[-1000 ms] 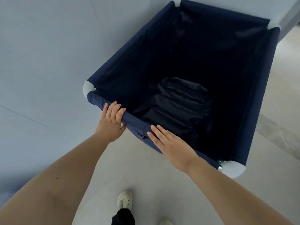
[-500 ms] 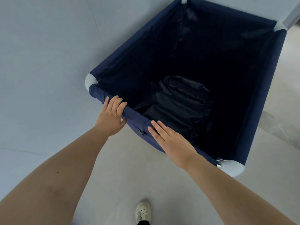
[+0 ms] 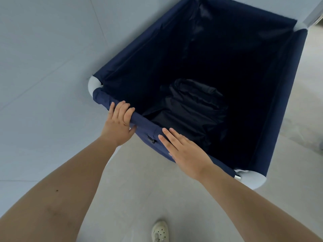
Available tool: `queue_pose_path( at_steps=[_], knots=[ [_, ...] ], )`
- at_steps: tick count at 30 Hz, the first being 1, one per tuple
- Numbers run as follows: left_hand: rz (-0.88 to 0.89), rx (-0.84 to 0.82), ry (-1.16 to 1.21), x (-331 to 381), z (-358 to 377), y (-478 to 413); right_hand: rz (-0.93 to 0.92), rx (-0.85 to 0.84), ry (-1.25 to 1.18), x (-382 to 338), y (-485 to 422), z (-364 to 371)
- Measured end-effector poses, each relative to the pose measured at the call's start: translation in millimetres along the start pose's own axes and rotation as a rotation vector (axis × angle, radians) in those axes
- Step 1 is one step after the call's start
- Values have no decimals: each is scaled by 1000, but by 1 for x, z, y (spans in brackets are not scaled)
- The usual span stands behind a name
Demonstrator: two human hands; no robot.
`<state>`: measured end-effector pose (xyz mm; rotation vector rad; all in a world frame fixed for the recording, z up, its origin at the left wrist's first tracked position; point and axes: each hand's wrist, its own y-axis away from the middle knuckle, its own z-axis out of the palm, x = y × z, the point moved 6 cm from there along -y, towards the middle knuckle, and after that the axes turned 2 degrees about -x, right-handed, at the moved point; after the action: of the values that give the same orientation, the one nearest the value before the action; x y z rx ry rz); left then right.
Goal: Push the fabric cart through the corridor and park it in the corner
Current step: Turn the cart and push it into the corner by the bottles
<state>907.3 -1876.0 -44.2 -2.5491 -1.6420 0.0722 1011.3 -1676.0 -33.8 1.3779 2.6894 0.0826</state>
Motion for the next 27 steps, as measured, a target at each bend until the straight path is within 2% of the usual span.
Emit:
queue_pose_path(
  at_steps=[3, 5, 7, 10, 12, 17, 19, 23, 27],
  knots=[
    [-52, -82, 2, 5, -8, 1, -7, 25, -96, 0, 2, -6],
    [-155, -147, 33, 14, -14, -1, 2, 38, -185, 5, 8, -11],
    [-282, -158, 166, 37, -21, 1, 65, 85, -242, 18, 22, -16],
    [-414, -16, 391, 102, -31, 11, 217, 133, -223, 59, 63, -21],
    [-458, 52, 473, 158, -30, 15, 252, 135, -190, 89, 95, -21],
    [-567, 11, 399, 283, -13, 7, 342, 163, -270, 169, 160, -20],
    [-585, 36, 375, 317, -15, 1, 271, 128, -227, 187, 177, -17],
    [-483, 52, 402, 388, -24, -22, 71, 8, -148, 211, 201, -17],
    [-466, 19, 427, 437, -24, -49, -26, -71, -133, 254, 201, -26]
  ],
)
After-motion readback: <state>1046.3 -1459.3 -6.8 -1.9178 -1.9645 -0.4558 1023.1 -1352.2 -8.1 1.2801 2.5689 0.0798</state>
